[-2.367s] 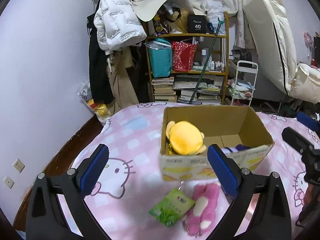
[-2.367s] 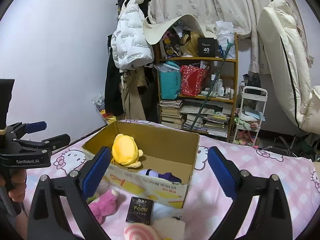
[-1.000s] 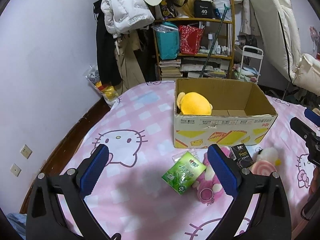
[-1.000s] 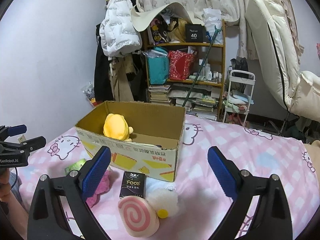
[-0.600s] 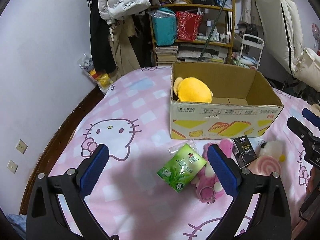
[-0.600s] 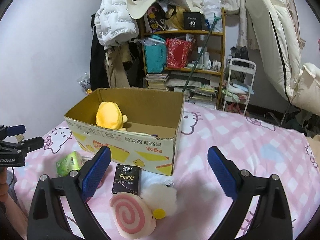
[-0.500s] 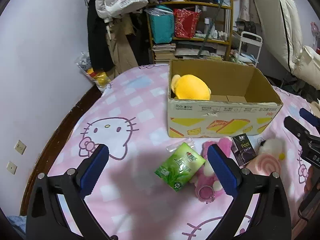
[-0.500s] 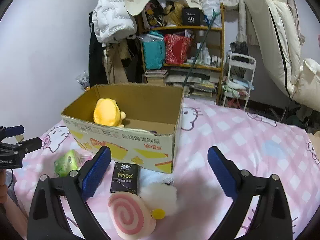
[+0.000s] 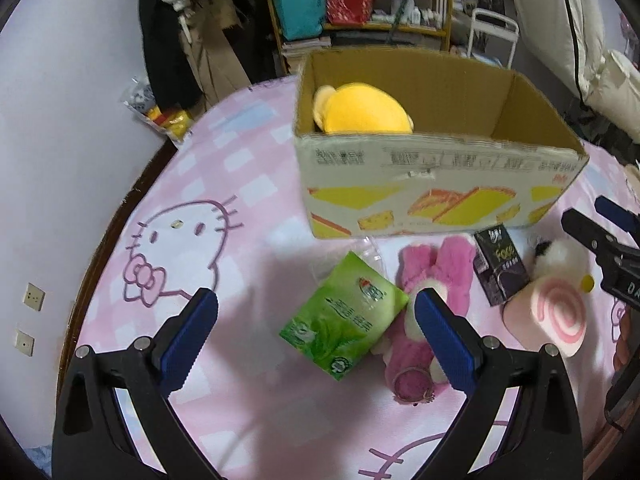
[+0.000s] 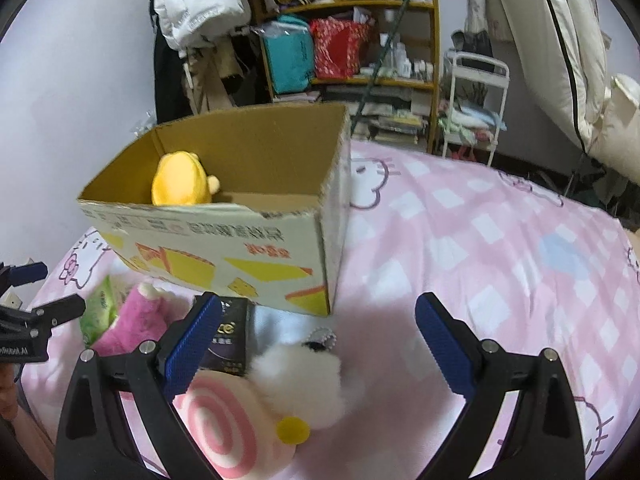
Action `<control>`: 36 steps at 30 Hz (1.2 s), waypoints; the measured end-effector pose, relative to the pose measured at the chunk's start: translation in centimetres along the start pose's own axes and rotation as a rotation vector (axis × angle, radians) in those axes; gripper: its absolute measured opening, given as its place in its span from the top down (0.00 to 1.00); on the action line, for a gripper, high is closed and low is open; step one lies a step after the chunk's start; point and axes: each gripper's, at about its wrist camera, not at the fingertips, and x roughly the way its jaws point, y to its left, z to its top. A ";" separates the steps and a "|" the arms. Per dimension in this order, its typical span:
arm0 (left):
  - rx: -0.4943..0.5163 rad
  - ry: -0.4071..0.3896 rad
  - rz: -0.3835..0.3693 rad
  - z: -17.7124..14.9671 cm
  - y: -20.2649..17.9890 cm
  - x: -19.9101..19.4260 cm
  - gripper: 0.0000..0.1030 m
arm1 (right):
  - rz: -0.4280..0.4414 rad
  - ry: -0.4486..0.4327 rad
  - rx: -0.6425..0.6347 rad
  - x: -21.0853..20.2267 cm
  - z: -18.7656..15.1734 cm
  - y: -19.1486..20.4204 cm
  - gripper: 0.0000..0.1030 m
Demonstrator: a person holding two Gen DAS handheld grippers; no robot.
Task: Organize soft objects
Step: 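Grasp the green tea tissue pack with the left tool while the right tool grasps the white fluff cushion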
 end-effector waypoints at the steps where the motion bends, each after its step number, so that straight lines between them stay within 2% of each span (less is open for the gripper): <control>1: 0.012 0.010 0.007 -0.1 -0.3 0.3 0.05 | 0.003 0.013 0.009 0.3 -0.1 -0.2 0.02; 5: 0.026 0.047 0.007 -0.1 -0.6 1.5 0.05 | 0.041 0.080 0.073 1.6 -0.5 -1.1 0.02; 10: 0.041 0.088 0.011 -0.3 -0.9 3.0 0.05 | 0.040 0.118 0.069 2.1 -0.9 -0.9 0.04; 13: 0.042 0.101 0.016 -0.3 -1.0 3.5 0.05 | 0.037 0.158 0.058 2.7 -1.2 -0.6 0.16; 19: 0.011 0.135 0.004 -0.4 -0.2 4.6 0.05 | 0.045 0.209 0.045 3.3 -1.7 -0.1 0.21; 22: -0.001 0.140 -0.005 -0.3 0.4 5.1 0.05 | 0.068 0.224 0.037 3.5 -1.8 0.2 0.36; 24: 0.003 0.140 -0.003 -0.3 0.4 5.3 0.05 | 0.102 0.231 0.033 3.5 -1.9 0.4 0.50; 28: -0.005 0.139 -0.020 -0.3 0.7 5.7 0.05 | 0.116 0.242 0.017 3.5 -2.1 1.0 0.54; 33: -0.062 0.160 -0.065 -0.2 1.9 6.5 0.06 | 0.104 0.258 0.032 3.7 -2.2 0.9 0.58; 36: -0.072 0.169 -0.089 -0.1 2.0 6.7 0.19 | 0.098 0.257 0.034 3.6 -2.2 0.7 0.61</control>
